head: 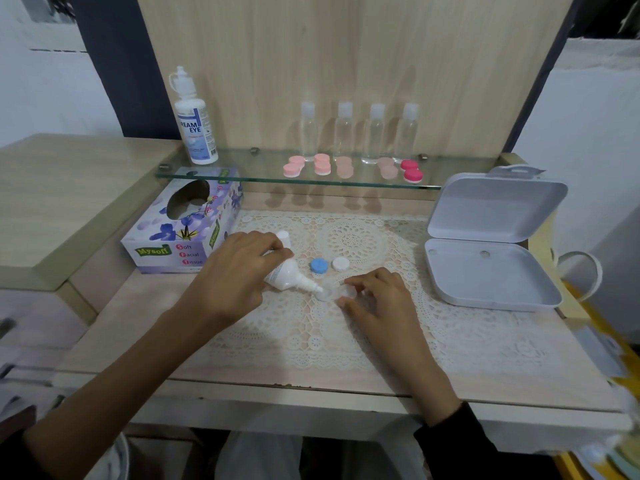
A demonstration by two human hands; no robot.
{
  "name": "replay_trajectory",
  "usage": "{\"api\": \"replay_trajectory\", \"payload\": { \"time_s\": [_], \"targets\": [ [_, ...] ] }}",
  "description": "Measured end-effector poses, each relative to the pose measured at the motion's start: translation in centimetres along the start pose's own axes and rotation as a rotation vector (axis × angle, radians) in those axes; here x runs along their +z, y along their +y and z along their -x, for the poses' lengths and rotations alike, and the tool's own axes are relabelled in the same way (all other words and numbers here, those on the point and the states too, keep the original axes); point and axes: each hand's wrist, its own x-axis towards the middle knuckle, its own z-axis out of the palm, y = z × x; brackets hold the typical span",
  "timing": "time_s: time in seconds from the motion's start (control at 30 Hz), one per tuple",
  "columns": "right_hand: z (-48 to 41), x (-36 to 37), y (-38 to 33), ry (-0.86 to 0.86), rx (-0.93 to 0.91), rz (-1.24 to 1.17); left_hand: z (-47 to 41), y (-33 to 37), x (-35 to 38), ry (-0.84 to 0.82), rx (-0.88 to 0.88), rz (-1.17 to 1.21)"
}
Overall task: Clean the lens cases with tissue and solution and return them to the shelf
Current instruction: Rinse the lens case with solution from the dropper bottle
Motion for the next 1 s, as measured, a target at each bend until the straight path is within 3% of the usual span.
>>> {"api": "replay_trajectory", "payload": {
  "time_s": [1.0],
  "targets": [
    [0.0, 0.1, 0.1, -0.012, 0.006, 0.018, -1.5, 0.2, -1.3, -0.029, 0.053, 0.009]
  ]
}}
